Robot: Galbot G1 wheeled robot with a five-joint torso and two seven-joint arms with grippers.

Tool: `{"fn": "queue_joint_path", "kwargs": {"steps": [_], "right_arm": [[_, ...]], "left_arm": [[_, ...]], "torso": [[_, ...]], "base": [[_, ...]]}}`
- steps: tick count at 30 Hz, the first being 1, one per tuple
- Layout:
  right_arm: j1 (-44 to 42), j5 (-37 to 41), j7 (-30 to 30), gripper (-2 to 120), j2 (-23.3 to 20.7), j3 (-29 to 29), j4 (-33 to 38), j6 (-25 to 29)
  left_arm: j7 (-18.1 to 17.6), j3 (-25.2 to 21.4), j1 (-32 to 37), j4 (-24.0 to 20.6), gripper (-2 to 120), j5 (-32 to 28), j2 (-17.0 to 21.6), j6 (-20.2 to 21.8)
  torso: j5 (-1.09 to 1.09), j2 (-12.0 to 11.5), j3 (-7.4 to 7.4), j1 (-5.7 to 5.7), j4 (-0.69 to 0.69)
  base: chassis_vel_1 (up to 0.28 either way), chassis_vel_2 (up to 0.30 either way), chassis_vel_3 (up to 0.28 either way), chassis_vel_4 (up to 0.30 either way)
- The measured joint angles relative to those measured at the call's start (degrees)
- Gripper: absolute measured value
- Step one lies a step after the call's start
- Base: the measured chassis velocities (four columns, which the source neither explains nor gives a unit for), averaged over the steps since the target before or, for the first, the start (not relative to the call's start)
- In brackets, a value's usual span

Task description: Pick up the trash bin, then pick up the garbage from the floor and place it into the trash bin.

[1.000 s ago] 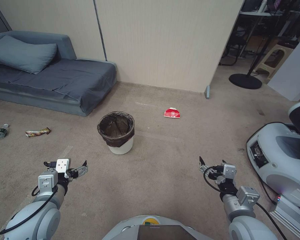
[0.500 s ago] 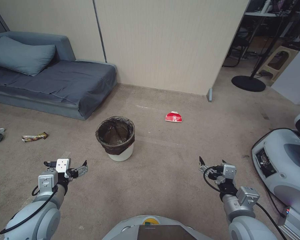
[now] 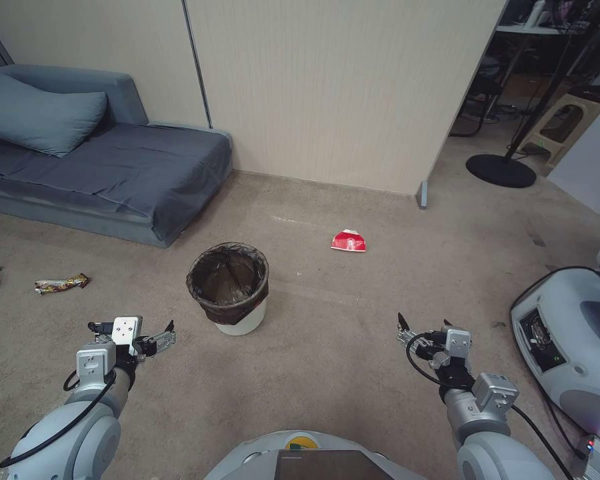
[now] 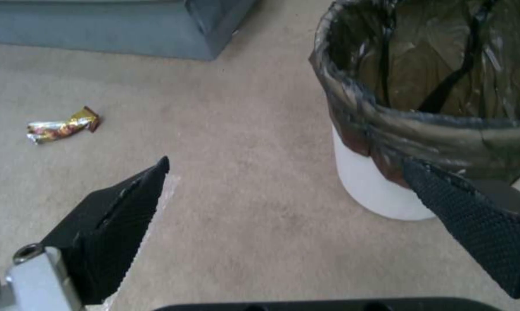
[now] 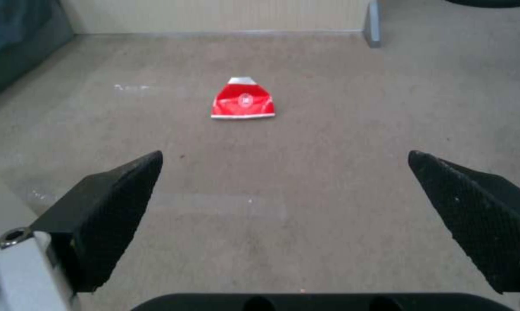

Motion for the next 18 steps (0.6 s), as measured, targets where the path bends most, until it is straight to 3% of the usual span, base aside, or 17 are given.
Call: {"fn": "queue_joint_path", "kwargs": {"steps": [18], "right_arm": [[0.13, -0.15, 0.02, 100, 0.05, -0.04, -0.34, -0.02]], "left_arm": [[0.04, 0.00, -0.27, 0.45, 100, 0.09, -0.03, 0.00]], "torso": [[0.00, 0.00, 0.00, 0.00, 0.02]], "base": [[-0.090, 0.088, 0.089, -0.084]]}}
